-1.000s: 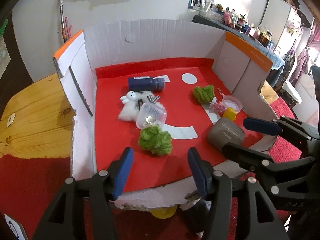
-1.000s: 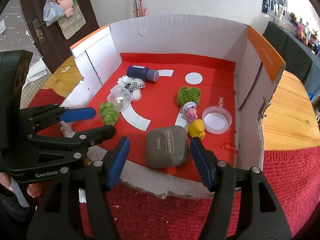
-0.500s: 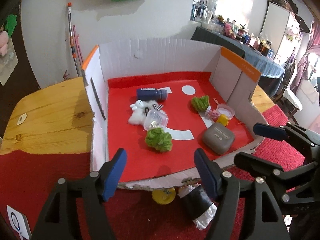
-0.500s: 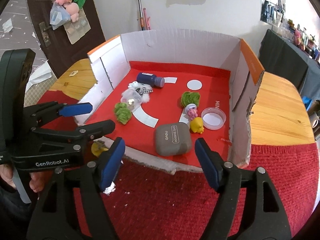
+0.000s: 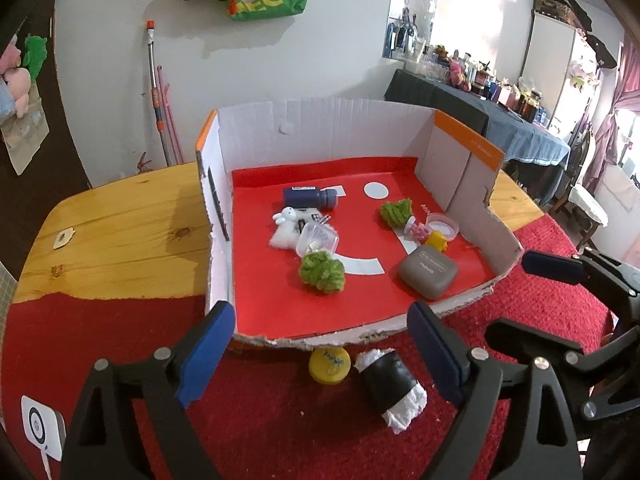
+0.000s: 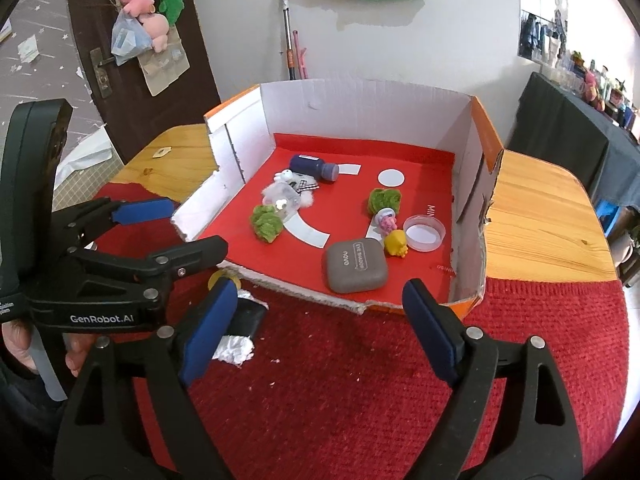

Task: Organize objects
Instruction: 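Withdraw both tools out of the box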

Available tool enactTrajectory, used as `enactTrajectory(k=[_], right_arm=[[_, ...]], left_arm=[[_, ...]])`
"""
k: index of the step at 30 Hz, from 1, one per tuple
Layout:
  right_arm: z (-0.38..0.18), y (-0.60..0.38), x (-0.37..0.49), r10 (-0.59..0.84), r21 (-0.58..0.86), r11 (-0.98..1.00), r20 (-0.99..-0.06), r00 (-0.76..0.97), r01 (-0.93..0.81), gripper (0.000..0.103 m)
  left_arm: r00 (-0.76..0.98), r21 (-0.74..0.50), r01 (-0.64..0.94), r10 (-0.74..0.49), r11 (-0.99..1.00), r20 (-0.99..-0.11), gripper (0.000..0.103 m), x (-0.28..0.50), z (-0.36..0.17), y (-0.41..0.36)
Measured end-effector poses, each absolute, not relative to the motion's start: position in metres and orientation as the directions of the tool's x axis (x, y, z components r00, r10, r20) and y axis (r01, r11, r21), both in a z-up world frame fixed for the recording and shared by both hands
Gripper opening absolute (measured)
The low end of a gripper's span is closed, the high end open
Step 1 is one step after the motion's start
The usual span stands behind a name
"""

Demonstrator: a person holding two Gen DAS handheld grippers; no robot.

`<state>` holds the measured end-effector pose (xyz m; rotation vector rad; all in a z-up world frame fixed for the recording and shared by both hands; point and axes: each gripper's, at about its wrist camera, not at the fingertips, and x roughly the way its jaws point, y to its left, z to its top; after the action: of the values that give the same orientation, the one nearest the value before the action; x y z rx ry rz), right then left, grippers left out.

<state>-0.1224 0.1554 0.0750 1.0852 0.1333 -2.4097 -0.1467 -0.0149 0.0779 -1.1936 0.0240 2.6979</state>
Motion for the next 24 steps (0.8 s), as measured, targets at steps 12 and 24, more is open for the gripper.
enactTrajectory(k=[12, 24], right_arm=[[0.071, 0.151, -0.105, -0.392, 0.101, -0.872, -0.732, -0.558, 0.479, 0.089], [0.049, 0.139, -0.095, -0.385, 0.097, -0.864, -0.758, -0.526, 0.493, 0.080]], left_arm=[[-0.661, -0.065, -0.157, 0.153, -0.986, -0.735, 0.098, -0.129, 0.072, -0.027], [-0.628, -0.059, -0.179, 0.160, -0.982, -0.762, 0.077, -0.118, 0.053, -0.034]])
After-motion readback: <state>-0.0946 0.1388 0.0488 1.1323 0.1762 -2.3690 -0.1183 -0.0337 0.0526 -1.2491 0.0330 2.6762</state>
